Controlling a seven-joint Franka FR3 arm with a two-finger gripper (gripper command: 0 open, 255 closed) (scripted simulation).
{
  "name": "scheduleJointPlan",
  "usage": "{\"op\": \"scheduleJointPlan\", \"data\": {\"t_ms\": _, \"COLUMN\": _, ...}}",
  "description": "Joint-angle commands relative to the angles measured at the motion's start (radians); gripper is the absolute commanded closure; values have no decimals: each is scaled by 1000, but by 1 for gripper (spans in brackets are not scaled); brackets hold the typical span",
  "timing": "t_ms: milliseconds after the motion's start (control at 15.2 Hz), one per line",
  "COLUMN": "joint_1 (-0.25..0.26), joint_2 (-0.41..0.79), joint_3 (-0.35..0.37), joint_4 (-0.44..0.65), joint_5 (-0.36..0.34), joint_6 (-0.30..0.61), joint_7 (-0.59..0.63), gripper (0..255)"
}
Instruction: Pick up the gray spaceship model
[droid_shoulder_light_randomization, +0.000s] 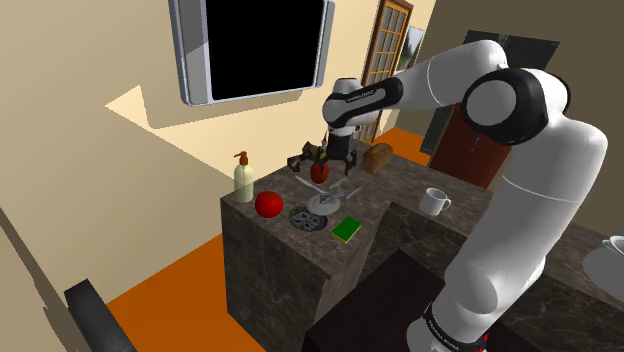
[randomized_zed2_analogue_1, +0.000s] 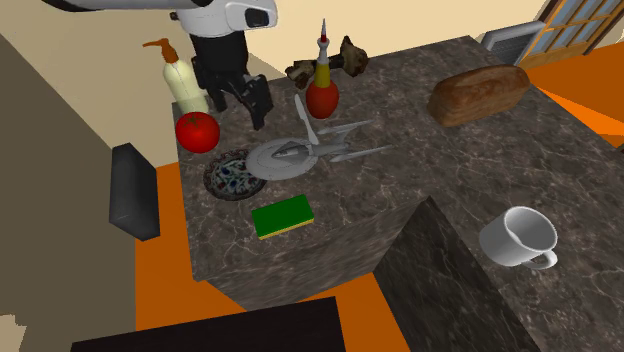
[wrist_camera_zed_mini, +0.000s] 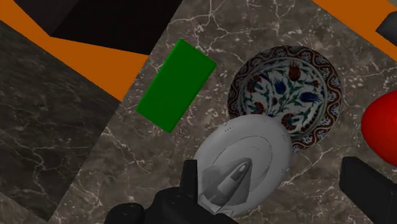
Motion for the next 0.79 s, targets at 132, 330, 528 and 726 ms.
{"op": "scheduleJointPlan", "data": {"t_ms": 132, "joint_1": -26, "joint_2": 135, "joint_3": -27, "joint_4": 91, "joint_5": 35, "joint_6": 35, "joint_7": 74, "gripper": 0}}
{"op": "scheduleJointPlan", "data": {"t_ms": 330, "joint_1": -47, "joint_2": 236, "joint_3": -46, "joint_4": 168, "joint_5": 68, "joint_6": 51, "joint_7": 123, "gripper": 0}}
{"op": "scheduleJointPlan", "data": {"t_ms": 528, "joint_1": -70, "joint_2": 336, "joint_3": -64, "joint_4": 249, "joint_5": 104, "joint_6": 63, "joint_7": 169, "gripper": 0}}
{"op": "scheduleJointPlan", "data": {"t_ms": 726, "joint_1": -98, "joint_2": 434, "joint_3": -79, "joint_4": 331, "joint_5": 142, "joint_6": 71, "joint_7": 214, "gripper": 0}}
